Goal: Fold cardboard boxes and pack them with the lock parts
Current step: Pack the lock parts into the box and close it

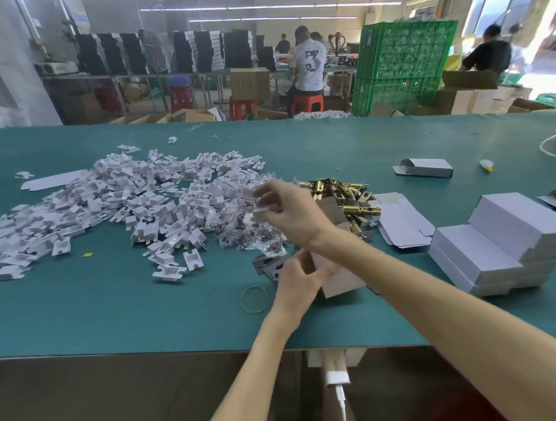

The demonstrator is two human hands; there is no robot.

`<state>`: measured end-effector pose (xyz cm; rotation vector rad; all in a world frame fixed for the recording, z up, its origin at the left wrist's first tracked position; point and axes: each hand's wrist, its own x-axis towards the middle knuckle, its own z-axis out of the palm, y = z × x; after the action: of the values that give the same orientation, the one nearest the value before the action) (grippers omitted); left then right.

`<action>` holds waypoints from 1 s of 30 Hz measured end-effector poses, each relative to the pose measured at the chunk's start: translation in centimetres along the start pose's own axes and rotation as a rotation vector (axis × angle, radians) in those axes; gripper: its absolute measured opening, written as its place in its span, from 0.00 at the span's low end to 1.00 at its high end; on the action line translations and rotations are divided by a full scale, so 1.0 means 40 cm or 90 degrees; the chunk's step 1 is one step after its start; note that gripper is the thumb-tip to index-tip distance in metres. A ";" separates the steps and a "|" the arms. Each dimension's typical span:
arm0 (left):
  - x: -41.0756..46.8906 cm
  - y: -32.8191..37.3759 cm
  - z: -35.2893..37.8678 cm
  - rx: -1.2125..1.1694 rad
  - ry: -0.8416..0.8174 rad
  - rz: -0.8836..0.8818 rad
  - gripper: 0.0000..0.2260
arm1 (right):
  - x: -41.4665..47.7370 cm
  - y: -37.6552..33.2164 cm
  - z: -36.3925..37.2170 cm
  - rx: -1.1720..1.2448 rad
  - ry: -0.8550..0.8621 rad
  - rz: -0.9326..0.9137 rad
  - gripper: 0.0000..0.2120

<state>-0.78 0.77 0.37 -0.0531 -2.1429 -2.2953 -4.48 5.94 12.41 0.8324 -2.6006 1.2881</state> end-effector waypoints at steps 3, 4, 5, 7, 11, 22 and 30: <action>0.005 -0.009 0.004 -0.009 -0.005 0.010 0.13 | -0.021 -0.005 -0.111 0.002 0.063 -0.022 0.14; 0.003 -0.005 0.007 -0.019 -0.011 0.009 0.15 | -0.023 -0.003 -0.143 -0.007 0.075 -0.031 0.13; 0.004 -0.007 0.008 -0.027 -0.009 0.010 0.18 | -0.024 0.002 -0.172 -0.030 0.078 -0.036 0.12; 0.006 -0.011 0.007 -0.040 -0.016 0.019 0.22 | -0.023 0.017 -0.214 -0.123 0.058 -0.032 0.12; -0.003 -0.003 0.007 -0.047 -0.019 0.025 0.25 | -0.031 0.051 -0.245 -0.326 -0.080 -0.020 0.19; -0.001 -0.003 0.005 -0.044 -0.032 0.036 0.19 | -0.078 0.023 -0.226 -0.581 -0.252 -0.044 0.22; 0.006 -0.013 0.004 -0.029 -0.037 0.043 0.20 | -0.088 0.018 -0.231 -0.620 -0.272 -0.120 0.20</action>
<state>-1.02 0.97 -0.13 -0.1907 -2.0808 -2.3317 -3.09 14.85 16.54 1.1365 -2.8215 -0.2894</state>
